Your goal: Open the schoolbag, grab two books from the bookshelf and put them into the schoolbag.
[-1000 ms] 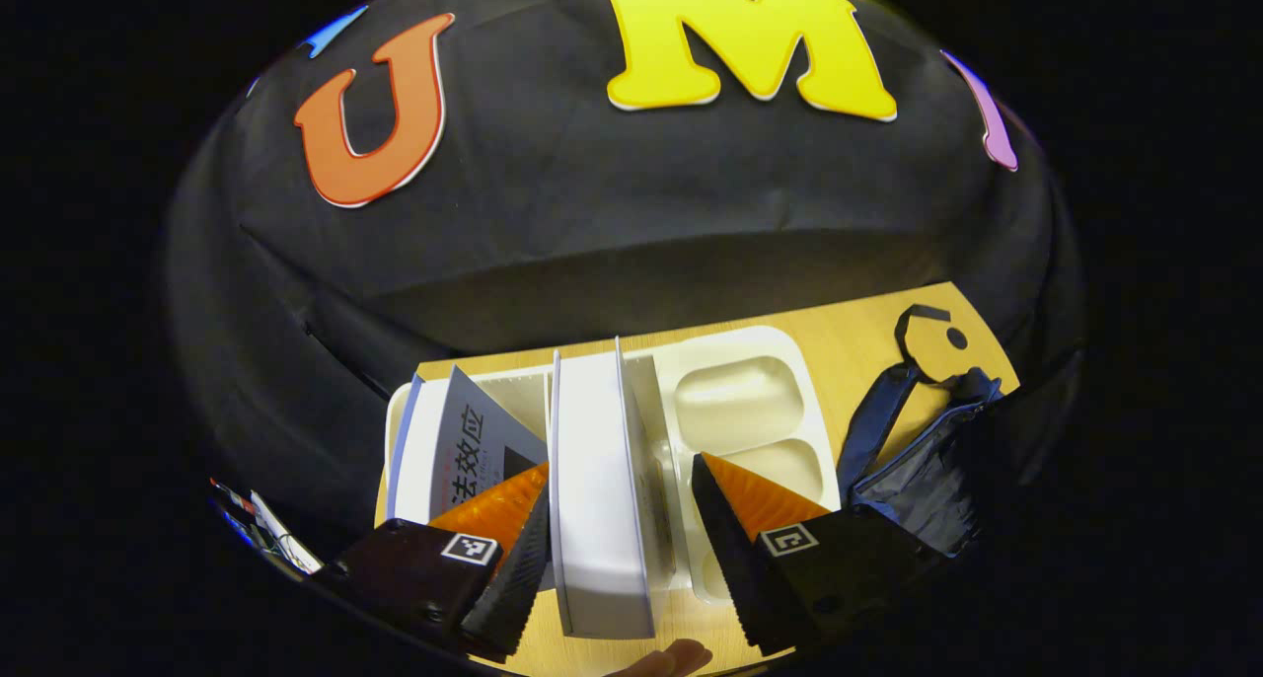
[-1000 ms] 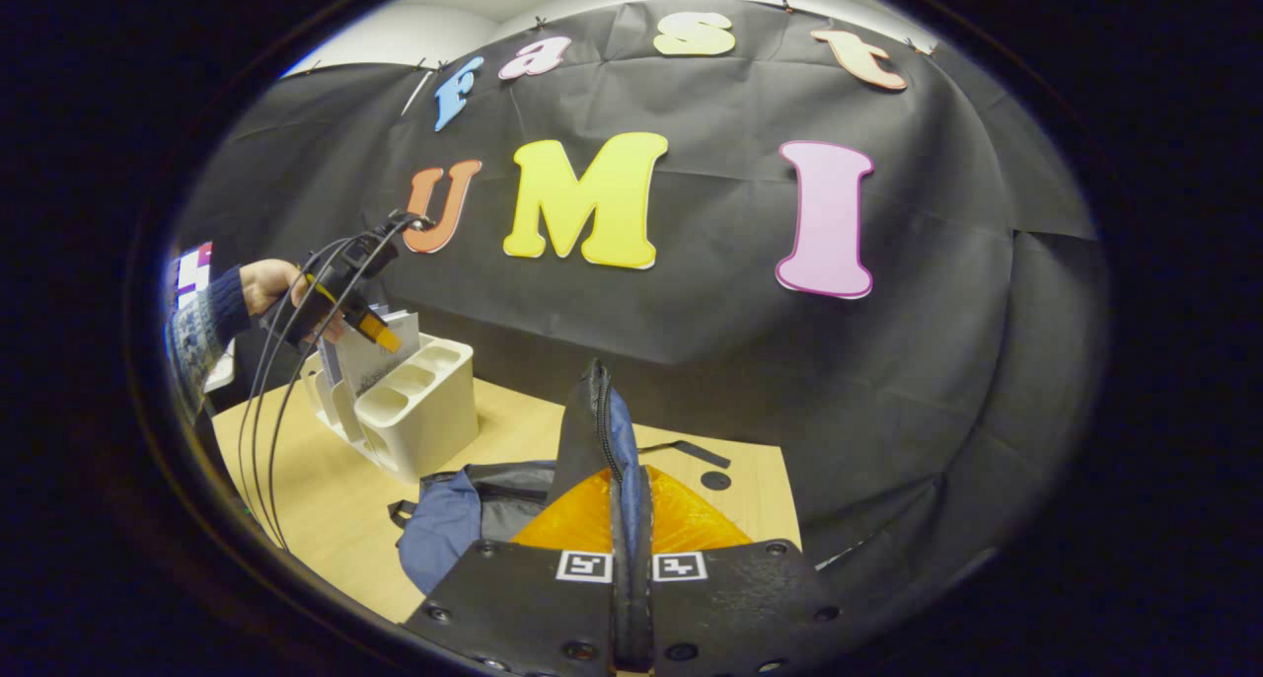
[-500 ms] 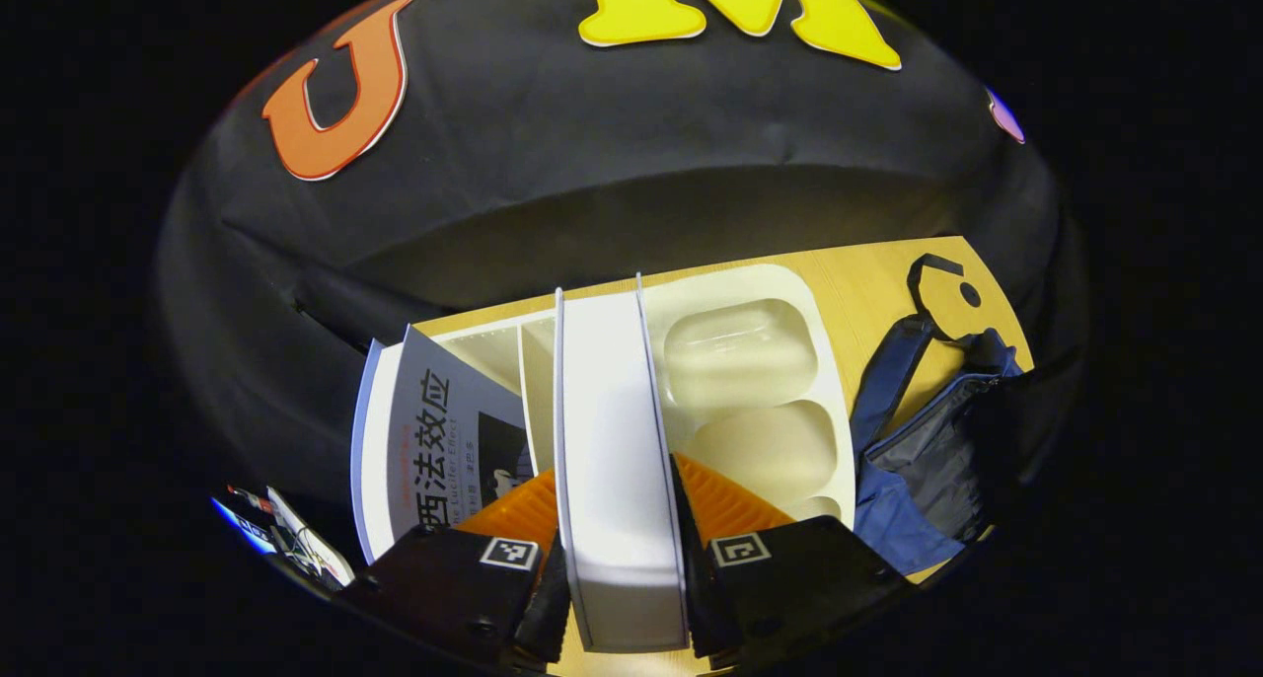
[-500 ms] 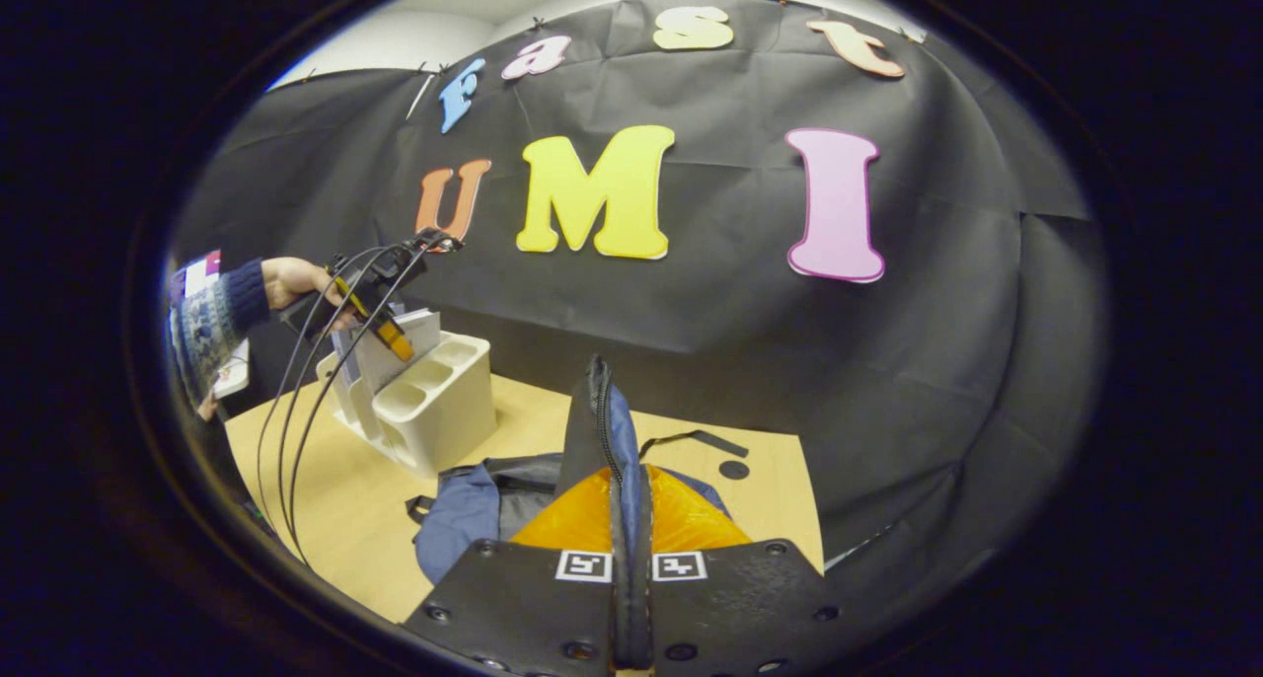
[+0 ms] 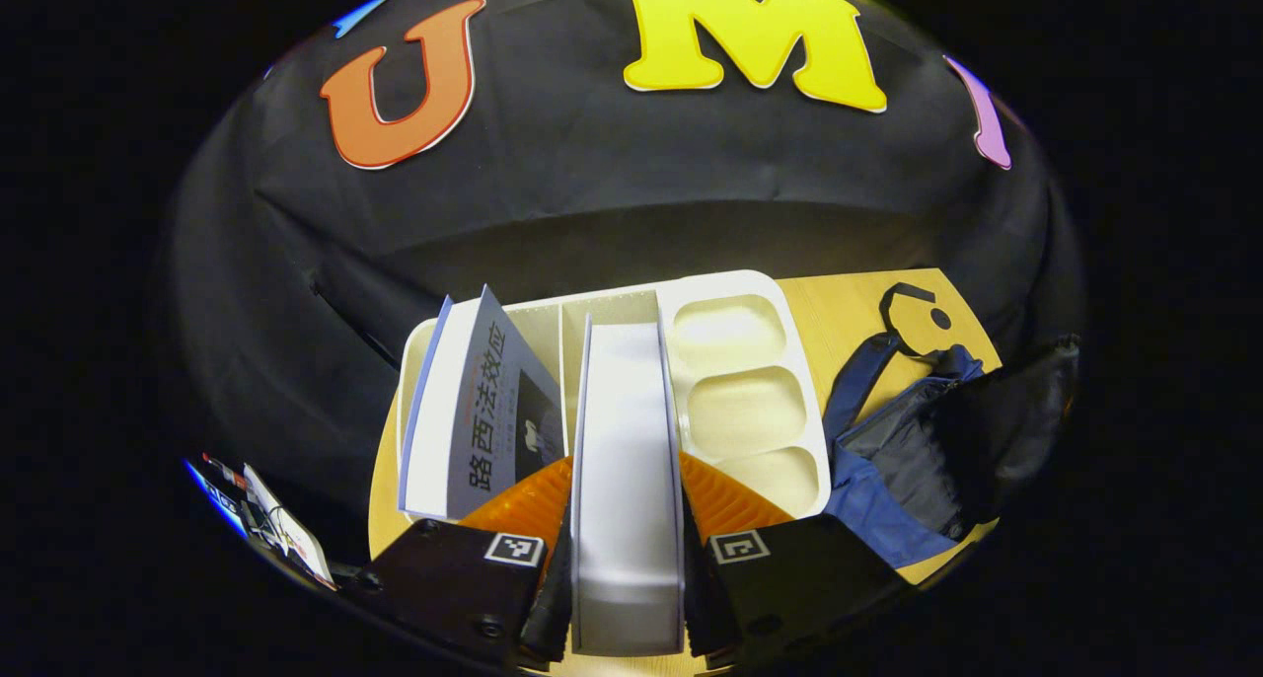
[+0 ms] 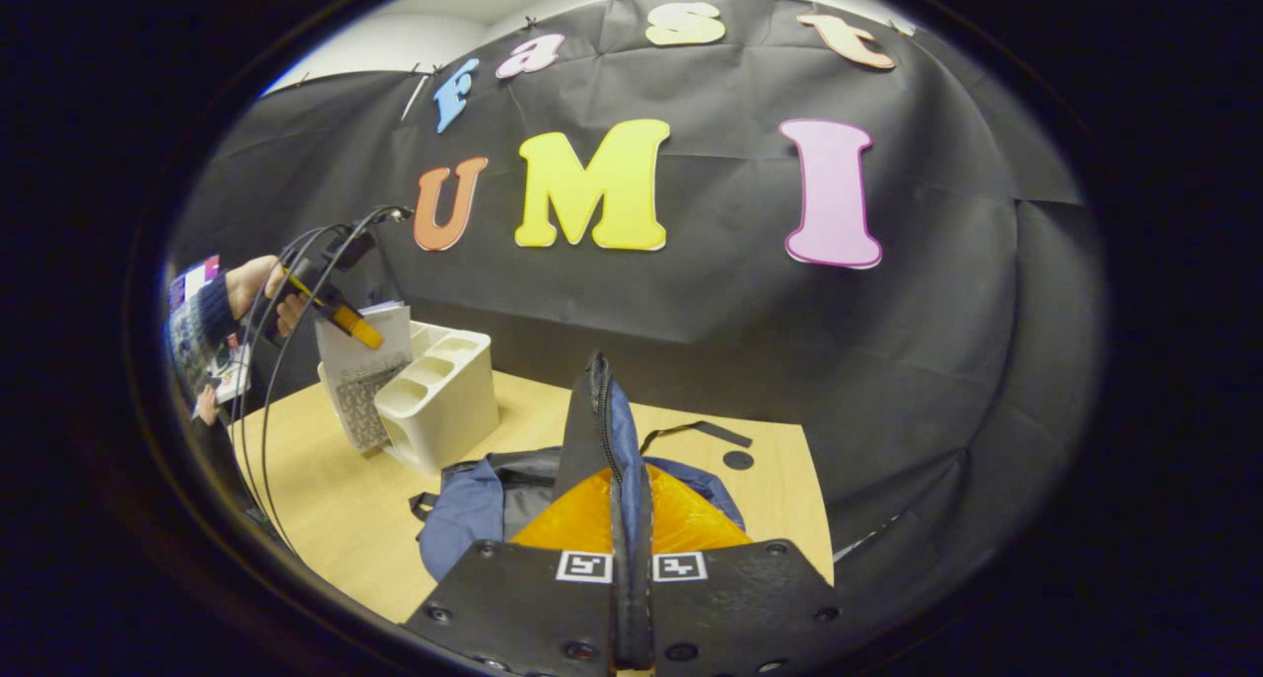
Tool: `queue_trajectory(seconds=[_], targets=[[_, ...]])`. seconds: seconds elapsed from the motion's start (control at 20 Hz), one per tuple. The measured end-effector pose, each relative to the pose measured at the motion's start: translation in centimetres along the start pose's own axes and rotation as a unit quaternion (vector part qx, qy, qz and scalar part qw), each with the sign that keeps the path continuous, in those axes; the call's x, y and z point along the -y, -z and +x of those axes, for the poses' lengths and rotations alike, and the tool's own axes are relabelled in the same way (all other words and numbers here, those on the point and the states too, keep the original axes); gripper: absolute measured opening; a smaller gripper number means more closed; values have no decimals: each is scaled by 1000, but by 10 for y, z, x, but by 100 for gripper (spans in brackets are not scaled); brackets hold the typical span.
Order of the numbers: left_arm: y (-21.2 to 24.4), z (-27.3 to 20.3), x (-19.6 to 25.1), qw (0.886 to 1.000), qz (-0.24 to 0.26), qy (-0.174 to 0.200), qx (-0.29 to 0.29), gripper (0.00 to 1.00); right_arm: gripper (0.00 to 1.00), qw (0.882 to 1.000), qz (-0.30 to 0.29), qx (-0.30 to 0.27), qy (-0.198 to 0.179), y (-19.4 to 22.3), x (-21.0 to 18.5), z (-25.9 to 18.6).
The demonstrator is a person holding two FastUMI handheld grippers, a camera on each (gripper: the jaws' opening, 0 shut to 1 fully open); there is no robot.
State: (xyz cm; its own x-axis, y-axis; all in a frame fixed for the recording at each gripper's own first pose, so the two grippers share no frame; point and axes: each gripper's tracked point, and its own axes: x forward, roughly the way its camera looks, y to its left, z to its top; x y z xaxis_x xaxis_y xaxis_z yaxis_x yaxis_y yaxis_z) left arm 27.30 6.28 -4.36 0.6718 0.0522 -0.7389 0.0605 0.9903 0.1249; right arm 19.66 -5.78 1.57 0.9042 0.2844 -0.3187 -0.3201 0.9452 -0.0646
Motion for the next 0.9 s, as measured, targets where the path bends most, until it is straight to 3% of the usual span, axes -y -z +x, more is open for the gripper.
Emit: queue_trajectory(seconds=[0.05,0.15,0.3,0.45,0.5,0.55,0.75,0.8,0.85,0.9], targets=[[6,-7,1,1000,-3,4,1,51,0,1000,0,-3,2,2,1,2],[20,-22,1,1000,-8,10,4,46,0,1000,-1,-6,2,3,-2,5],[42,-44,2,1000,-13,22,11,50,0,1000,-10,-9,6,4,-6,10],[61,-61,-1,998,-48,36,23,46,0,1000,-23,-13,3,4,-16,11],[70,-67,-1,997,-63,48,23,50,0,1000,-25,-15,4,5,-16,13],[77,-73,1,994,-83,64,22,46,0,999,-26,-17,5,6,-17,14],[112,-91,21,975,-173,139,8,49,0,999,-18,-24,11,8,-18,15],[121,-94,25,970,-191,152,2,46,0,999,-17,-25,13,9,-17,14],[127,-94,28,966,-201,164,0,50,0,999,-15,-26,16,9,-17,14],[133,-96,30,962,-212,174,3,46,0,999,-14,-27,18,10,-17,14]])
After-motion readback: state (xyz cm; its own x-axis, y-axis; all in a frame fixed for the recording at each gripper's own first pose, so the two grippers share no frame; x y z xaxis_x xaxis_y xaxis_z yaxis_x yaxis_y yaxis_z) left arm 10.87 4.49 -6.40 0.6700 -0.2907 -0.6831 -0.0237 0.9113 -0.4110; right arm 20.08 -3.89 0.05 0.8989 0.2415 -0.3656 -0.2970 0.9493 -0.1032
